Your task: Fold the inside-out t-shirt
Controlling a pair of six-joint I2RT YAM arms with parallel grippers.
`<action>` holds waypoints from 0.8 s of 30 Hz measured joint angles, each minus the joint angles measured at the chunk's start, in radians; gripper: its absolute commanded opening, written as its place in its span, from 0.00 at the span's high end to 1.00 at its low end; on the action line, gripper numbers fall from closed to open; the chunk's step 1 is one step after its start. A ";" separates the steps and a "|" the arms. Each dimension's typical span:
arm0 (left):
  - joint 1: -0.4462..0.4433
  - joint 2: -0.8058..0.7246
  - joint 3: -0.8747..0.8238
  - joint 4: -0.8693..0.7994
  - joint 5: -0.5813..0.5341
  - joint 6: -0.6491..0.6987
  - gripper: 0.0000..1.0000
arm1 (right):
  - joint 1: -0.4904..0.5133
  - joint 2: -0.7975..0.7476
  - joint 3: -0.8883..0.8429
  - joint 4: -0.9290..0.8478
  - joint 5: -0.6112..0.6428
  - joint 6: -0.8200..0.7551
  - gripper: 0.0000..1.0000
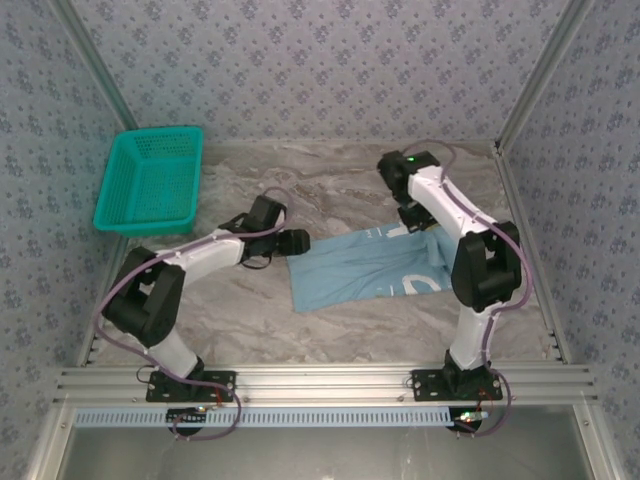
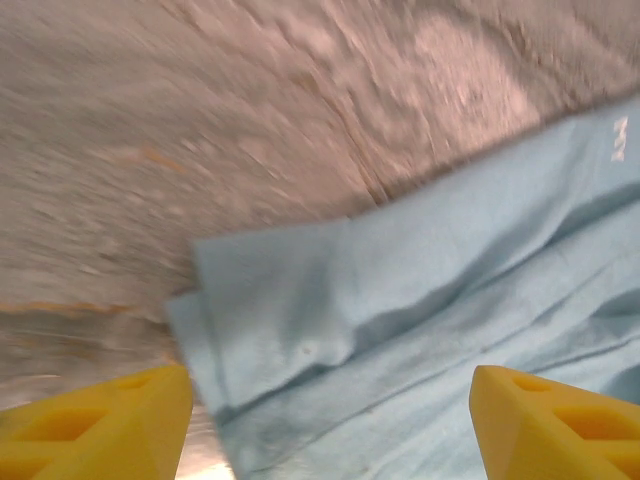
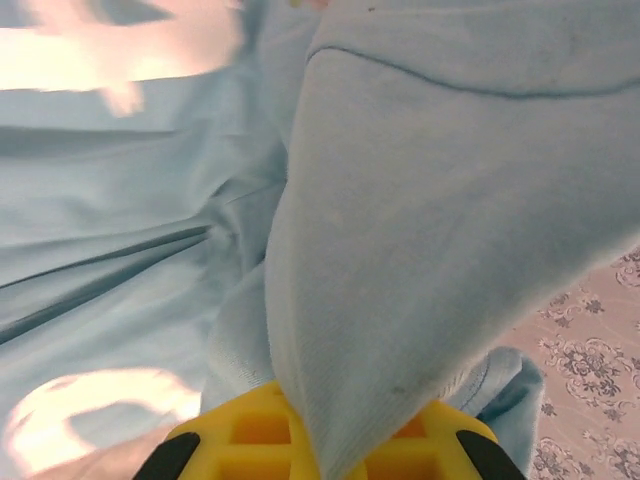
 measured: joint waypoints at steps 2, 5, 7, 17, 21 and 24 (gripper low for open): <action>0.043 -0.038 -0.019 -0.004 -0.014 0.008 0.27 | 0.072 0.000 0.039 -0.032 -0.016 0.026 1.00; 0.103 -0.083 -0.060 -0.006 -0.016 0.017 0.29 | 0.174 0.000 0.098 -0.073 -0.047 0.063 1.00; 0.117 -0.093 -0.085 -0.004 0.008 0.023 0.31 | 0.233 0.005 0.134 -0.101 -0.063 0.086 1.00; 0.020 -0.065 -0.190 0.081 0.201 -0.023 0.50 | 0.277 0.051 0.156 -0.121 -0.095 0.119 1.00; 0.019 -0.035 -0.194 0.085 0.188 -0.019 0.54 | 0.281 0.053 0.158 -0.122 -0.098 0.118 1.00; 0.019 -0.008 -0.196 0.105 0.179 -0.013 0.56 | 0.289 0.053 0.165 -0.129 -0.099 0.118 1.00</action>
